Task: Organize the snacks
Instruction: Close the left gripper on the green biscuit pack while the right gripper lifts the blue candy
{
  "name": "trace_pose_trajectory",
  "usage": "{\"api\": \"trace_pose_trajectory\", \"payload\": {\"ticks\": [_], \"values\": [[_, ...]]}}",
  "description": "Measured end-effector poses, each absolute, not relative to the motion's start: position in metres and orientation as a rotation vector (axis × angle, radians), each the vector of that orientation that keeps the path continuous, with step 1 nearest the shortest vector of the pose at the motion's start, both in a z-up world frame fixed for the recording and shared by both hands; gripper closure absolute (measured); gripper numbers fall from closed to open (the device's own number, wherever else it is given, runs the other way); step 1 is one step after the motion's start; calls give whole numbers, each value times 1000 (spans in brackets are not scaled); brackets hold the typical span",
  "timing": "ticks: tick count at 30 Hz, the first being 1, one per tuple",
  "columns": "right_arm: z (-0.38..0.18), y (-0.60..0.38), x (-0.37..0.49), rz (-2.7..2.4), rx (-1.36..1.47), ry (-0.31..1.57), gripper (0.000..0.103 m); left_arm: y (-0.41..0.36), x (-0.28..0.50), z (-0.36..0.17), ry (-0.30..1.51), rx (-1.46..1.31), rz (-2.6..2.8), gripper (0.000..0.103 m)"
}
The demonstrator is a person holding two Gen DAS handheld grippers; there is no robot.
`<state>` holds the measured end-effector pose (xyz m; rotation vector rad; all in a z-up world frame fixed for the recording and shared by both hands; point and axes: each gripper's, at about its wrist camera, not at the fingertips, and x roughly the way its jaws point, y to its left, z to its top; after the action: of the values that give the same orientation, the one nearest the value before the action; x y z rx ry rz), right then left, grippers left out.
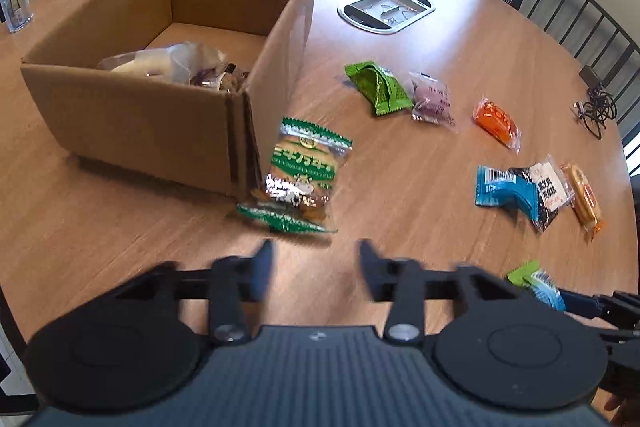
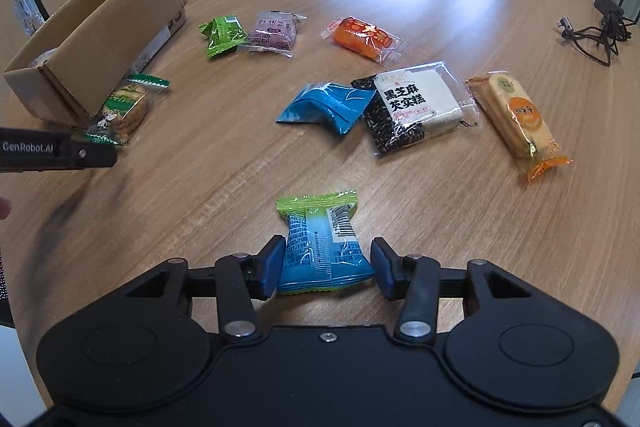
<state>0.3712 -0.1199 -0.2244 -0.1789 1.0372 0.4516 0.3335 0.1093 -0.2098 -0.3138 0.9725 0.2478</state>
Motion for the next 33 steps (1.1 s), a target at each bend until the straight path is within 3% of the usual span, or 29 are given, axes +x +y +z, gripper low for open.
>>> {"api": "trace_pose_trajectory", "payload": {"ticks": [3,17,21,23,27,33], "values": [[-224,-121,372,444,-179,1041,57,112,338,-208,939,-279,294,24],[-227,-115,380,422,-191,1038,55,115,367,-227,971,-244,344,24],[-226,-108,380,420,-229,1026,26,114,368,-230,970,-211,359,24],[-226,-106,383,422,-239,1013,20,117,368,-229,963,-221,365,27],[-230,-101,392,438,-272,1011,21,119,365,-227,953,-216,374,42],[-229,-100,391,472,-278,1023,50,119,357,-224,956,-234,352,47]]}}
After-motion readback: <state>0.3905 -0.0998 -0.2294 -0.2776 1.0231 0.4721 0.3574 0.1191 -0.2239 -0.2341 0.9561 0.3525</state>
